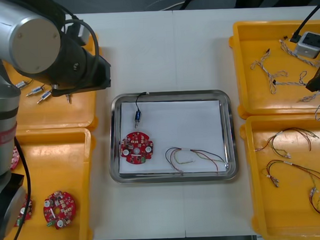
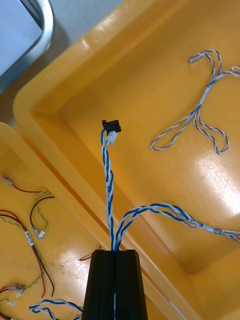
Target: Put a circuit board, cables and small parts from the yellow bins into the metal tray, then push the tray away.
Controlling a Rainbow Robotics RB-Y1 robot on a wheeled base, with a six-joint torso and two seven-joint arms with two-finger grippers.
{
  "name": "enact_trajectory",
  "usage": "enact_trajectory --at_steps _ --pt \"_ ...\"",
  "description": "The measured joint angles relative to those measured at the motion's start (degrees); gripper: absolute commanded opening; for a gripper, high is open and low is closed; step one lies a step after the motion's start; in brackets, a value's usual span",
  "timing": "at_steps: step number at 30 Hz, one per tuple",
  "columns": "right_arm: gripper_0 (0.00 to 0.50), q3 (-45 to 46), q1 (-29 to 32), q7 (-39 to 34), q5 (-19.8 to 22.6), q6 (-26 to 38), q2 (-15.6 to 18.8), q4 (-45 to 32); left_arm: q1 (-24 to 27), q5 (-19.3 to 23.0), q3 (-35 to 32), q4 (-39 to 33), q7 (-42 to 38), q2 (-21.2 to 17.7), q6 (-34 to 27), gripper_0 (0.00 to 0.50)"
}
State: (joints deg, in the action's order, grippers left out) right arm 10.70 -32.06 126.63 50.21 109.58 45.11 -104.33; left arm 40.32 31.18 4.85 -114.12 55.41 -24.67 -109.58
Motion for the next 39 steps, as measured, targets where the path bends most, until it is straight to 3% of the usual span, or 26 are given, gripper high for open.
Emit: enact_trajectory --at_steps 5,17,30,39 --pt "0.0 0.0 0.07 0.07 1.32 0.15 0.01 -3.21 0.0 1.23 -2.41 0.05 1.87 -3.66 -0.03 0.5" --pt "0.0 -5.42 0.1 0.08 3.17 0.21 1.39 -10.95 0.0 2.17 -9.8 8.36 20.42 -9.01 -0.03 0.5" --pt "0.0 -14.4 -2.31 0.08 6.29 -0.09 1.47 -14.37 0.0 2.0 -15.76 21.22 21.49 -10.0 0.66 0.5" --pt "0.0 -21.02 -5.64 0.07 6.86 -2.29 1.39 -14.38 0.0 0.52 -15.95 23.72 26.69 -10.02 4.94 0.5"
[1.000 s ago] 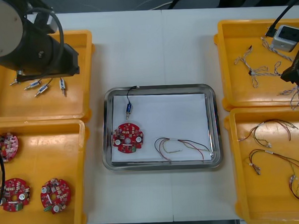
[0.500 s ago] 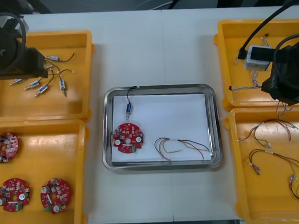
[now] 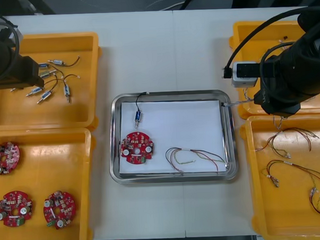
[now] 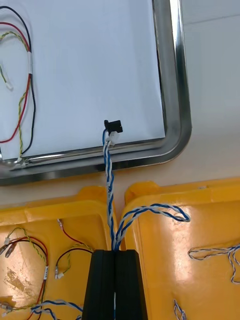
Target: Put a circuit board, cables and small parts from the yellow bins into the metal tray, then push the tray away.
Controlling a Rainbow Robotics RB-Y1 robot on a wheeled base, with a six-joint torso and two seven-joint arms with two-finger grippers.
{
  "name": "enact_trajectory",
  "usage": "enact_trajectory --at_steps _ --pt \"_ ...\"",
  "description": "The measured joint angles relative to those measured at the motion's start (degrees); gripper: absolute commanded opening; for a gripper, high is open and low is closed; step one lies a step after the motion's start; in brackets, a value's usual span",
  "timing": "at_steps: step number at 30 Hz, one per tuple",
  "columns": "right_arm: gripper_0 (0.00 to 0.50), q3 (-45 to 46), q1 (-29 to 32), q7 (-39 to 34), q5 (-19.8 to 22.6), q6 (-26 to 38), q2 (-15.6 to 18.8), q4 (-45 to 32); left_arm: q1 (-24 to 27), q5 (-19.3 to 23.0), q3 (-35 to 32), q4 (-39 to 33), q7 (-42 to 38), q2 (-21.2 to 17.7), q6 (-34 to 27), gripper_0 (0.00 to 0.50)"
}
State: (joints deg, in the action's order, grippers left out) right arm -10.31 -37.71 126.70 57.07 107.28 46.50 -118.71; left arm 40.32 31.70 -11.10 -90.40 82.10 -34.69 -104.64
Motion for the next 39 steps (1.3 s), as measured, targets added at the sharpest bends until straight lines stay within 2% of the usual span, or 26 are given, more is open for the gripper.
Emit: enact_trajectory --at_steps 4,9,19,25,33,39 --pt "0.0 -2.34 -1.25 0.0 -0.19 -0.01 -0.89 0.0 0.0 -0.33 0.0 0.36 0.01 0.0 0.2 0.5" --pt "0.0 -6.55 -3.5 -0.01 -2.57 -0.4 -3.47 0.02 0.0 -0.68 0.0 0.4 0.01 0.0 0.2 0.5" --pt "0.0 -15.91 -6.83 -0.01 -7.61 -5.48 -9.73 2.86 0.0 -0.95 0.0 0.46 0.01 -0.02 0.21 0.5" --pt "0.0 -19.26 -6.98 -0.01 -9.51 -7.76 -11.46 4.1 0.0 -1.19 0.0 0.48 0.01 -0.04 0.92 0.5" --pt "0.0 -21.87 -7.01 0.01 -10.98 -10.7 -11.8 7.47 0.0 -1.77 0.0 1.01 0.03 -1.42 7.0 0.5" --pt "0.0 -22.11 -7.01 0.92 -11.47 -13.8 -13.01 12.48 0.03 -2.32 0.01 6.05 0.79 -1.98 18.75 0.5"
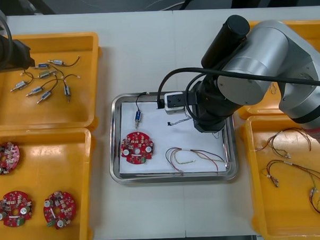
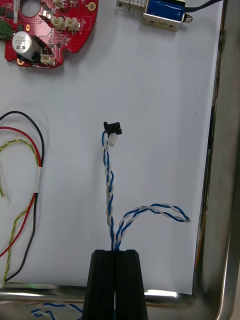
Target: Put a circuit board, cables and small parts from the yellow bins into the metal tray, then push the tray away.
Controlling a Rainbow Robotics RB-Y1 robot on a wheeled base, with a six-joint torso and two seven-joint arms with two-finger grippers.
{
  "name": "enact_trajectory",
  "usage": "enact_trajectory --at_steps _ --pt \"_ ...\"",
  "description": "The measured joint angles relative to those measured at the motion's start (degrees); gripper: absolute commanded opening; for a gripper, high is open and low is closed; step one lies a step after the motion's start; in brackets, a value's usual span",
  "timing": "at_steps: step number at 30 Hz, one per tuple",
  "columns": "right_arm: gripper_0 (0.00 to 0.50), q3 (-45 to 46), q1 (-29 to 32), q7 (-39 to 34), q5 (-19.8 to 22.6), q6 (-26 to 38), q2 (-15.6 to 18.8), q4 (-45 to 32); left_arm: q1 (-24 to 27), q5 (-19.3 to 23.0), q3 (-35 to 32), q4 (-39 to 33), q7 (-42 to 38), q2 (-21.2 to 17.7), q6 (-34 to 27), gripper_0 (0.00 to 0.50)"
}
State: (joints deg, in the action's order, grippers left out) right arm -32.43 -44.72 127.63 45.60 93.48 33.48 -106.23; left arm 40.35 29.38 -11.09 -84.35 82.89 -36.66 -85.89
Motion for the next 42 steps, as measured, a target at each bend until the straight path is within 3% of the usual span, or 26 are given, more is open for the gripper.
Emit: enact_trajectory --at_steps 4,12,22,36,37,38,40,42 --pt "0.0 -0.09 0.0 1.6 -0.03 -2.3 -0.75 3.02 0.29 -0.15 0.0 4.56 4.78 0.0 4.38 0.5" --pt "0.0 -1.61 -0.01 2.08 -1.0 -5.14 -1.09 5.52 0.29 -1.28 0.0 6.2 18.68 -0.01 5.2 0.5" --pt "0.0 -3.6 -0.02 3.3 -2.5 -8.65 -1.18 9.09 0.29 -1.34 0.0 11.56 19.75 -0.01 10.26 0.5" --pt "0.0 -5.07 -0.02 3.3 -3.13 -10.06 -1.21 10.71 0.28 -1.57 0.0 14.07 27.64 -0.01 12.55 0.5" --pt "0.013 -5.07 -0.02 3.3 -3.13 -10.16 -1.21 10.96 0.28 -1.57 0.0 14.07 27.67 -0.01 12.81 0.5" --pt "0.057 -5.07 -0.02 3.3 -3.13 -10.2 -1.21 11.22 0.28 -1.58 0.01 14.07 27.67 -0.01 13.19 0.5" --pt "0.322 -5.07 -0.02 3.3 -3.13 -10.22 -1.22 11.57 0.28 -1.62 0.01 14.08 27.67 -0.01 13.88 0.5" --pt "0.477 -5.08 -0.02 3.3 -3.16 -10.24 -1.22 11.65 0.28 -1.73 0.02 14.25 27.67 -0.01 14.17 0.5"
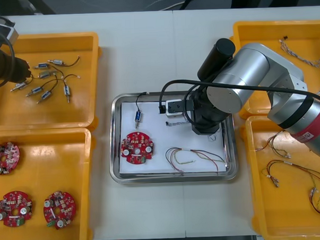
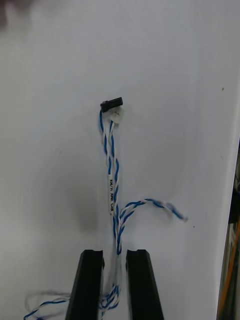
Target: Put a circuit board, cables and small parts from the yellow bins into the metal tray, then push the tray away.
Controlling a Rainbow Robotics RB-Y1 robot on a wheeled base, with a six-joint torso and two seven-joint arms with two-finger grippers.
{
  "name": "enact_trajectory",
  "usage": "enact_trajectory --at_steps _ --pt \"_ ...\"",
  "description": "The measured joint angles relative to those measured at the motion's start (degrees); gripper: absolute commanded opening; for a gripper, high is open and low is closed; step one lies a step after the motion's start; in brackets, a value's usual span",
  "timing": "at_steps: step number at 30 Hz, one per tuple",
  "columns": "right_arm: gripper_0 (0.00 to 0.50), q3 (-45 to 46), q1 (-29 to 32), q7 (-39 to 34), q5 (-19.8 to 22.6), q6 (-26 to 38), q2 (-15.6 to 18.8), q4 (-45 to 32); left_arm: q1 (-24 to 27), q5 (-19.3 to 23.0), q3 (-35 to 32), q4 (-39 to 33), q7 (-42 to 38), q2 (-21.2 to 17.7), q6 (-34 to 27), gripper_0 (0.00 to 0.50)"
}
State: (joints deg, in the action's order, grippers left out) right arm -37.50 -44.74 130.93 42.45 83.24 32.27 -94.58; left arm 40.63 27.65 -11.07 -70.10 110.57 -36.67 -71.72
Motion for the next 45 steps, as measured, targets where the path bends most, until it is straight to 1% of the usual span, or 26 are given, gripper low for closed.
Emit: enact_trajectory --at_steps 1,7,12,16,20,35,38,42,45 --pt "0.5 0.0 0.0 0.0 0.0 0.0 0.0 0.01 0.0 -0.03 0.0 0.22 0.0 0.0 0.06 0.5" --pt "0.5 0.0 0.0 0.01 0.03 -0.02 0.0 0.02 0.02 -0.03 0.01 3.21 0.01 -0.01 0.15 0.5" --pt "0.5 0.04 -0.06 0.01 0.29 0.52 0.0 -0.13 0.47 0.02 0.01 5.29 0.02 -0.14 -1.71 0.5" --pt "0.5 0.88 -0.13 0.01 0.5 4.36 0.0 -1.61 1.02 0.02 0.01 5.77 0.02 -0.27 -3.01 0.5" --pt "0.5 3.59 -0.13 0.01 0.93 8.15 -0.01 -4.55 3.21 0.05 0.01 8.54 0.02 -0.48 -4.54 0.5" --pt "0.5 14.24 -0.14 -0.3 2.55 20.14 -0.1 -11.5 9.52 0.0 0.01 16.17 0.03 -0.86 -4.63 0.5" --pt "0.5 16.25 -0.14 -3.95 2.91 22.8 -0.14 -13.03 9.63 0.09 0.11 16.2 0.03 -1.01 -4.63 0.5" --pt "0.5 18.54 -0.1 -14.39 2.89 25.84 -0.15 -15.58 9.64 0.9 1.03 16.7 0.03 -1.75 -4.62 0.5" --pt "0.5 20.59 0.31 -17.22 2.81 26.42 -0.15 -17.97 9.65 1.81 2.3 16.88 0.03 -2.56 -4.61 0.5"
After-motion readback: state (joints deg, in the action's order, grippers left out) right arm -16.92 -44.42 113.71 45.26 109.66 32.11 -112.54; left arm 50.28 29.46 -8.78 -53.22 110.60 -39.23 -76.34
